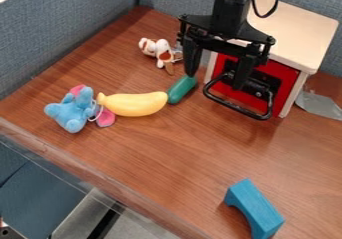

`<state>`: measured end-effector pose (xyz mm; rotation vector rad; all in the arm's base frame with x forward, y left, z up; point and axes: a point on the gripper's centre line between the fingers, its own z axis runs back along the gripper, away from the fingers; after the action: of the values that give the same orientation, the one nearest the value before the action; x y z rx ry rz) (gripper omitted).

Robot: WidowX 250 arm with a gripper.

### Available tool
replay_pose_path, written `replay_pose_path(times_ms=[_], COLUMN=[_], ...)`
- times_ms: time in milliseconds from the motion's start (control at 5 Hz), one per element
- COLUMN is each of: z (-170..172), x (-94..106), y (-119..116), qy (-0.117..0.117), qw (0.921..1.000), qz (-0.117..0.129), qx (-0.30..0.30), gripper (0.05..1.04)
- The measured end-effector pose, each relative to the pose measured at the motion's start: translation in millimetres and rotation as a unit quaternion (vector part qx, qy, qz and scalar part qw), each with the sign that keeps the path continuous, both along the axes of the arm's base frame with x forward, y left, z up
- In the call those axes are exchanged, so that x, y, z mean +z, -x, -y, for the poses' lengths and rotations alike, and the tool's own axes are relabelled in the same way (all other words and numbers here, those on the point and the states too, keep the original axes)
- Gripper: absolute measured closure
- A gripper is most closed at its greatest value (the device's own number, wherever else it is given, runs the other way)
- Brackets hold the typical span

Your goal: Open the drawer

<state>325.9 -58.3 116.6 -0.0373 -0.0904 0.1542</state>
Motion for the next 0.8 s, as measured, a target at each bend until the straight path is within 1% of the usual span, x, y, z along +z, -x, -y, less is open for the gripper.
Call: replay_pose_path(times_ms=[200,400,600,800], z=[1.1,16.2,27.8,44.5], x=[-10.1,-27.2,-40.5,-46.2], y=[1.4,2.7,4.0,-1.7], qy=[0.002,0.048,0.06,0.067], qw=[0.9999,0.9971,0.9956,0.9899], qz=[-0.016,-0.045,-0.026,0.054], qx=[0.004,0.038,0.068,0.112], gripper=[0.085,0.085,0.085,0.085])
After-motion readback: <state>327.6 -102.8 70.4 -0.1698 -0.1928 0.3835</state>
